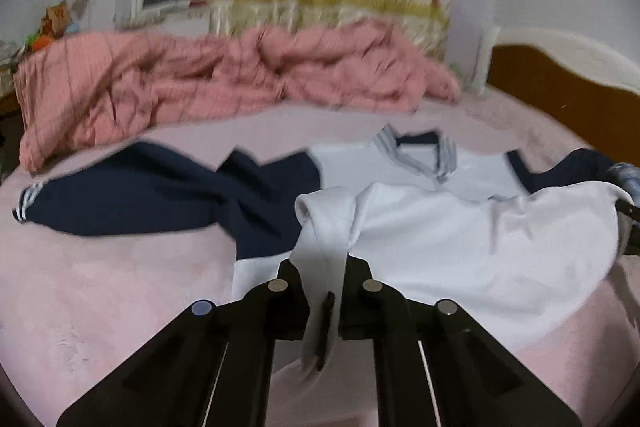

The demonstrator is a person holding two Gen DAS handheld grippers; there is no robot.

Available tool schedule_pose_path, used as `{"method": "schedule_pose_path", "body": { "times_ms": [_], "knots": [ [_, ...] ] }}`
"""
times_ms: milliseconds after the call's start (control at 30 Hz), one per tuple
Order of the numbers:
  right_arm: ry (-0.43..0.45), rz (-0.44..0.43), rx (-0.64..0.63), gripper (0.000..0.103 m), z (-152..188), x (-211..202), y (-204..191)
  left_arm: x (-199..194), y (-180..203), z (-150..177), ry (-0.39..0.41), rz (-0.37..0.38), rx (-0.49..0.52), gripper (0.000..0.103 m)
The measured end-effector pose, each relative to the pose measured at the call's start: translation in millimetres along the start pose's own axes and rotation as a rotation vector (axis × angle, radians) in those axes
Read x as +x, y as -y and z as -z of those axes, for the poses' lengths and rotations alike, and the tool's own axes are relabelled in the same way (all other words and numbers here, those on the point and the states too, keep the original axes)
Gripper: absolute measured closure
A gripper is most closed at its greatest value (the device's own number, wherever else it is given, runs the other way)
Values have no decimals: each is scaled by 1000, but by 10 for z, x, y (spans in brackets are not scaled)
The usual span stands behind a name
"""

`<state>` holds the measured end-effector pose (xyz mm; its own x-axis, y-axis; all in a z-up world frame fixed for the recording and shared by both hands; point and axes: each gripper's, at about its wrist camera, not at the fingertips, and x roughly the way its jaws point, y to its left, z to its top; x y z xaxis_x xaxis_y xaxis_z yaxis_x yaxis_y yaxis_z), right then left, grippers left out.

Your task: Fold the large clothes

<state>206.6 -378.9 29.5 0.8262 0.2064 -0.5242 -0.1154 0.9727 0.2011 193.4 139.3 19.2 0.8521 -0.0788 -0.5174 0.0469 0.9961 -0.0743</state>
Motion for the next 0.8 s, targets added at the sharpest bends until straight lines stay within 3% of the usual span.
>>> {"method": "schedule_pose_path", "body": {
  "times_ms": [167, 333, 500, 667, 800],
  "knots": [
    [130, 72, -43, 98, 374, -832, -198, -838, 90, 280, 140, 21, -17, 96],
    [53, 165, 4, 98, 854, -1043, -133, -1216, -102, 693, 113, 0, -108, 95],
    [-4, 172, 94, 97, 944, -978, 57, -1206, -204, 899, 70, -3, -157, 95],
    [36, 188, 79, 97, 732, -891, 38, -1091, -156, 657, 84, -28, -150, 95],
    [-13, 218, 50, 97, 371, -484, -5, -553, -241, 318, -92, -104, -205, 95]
  ]
}}
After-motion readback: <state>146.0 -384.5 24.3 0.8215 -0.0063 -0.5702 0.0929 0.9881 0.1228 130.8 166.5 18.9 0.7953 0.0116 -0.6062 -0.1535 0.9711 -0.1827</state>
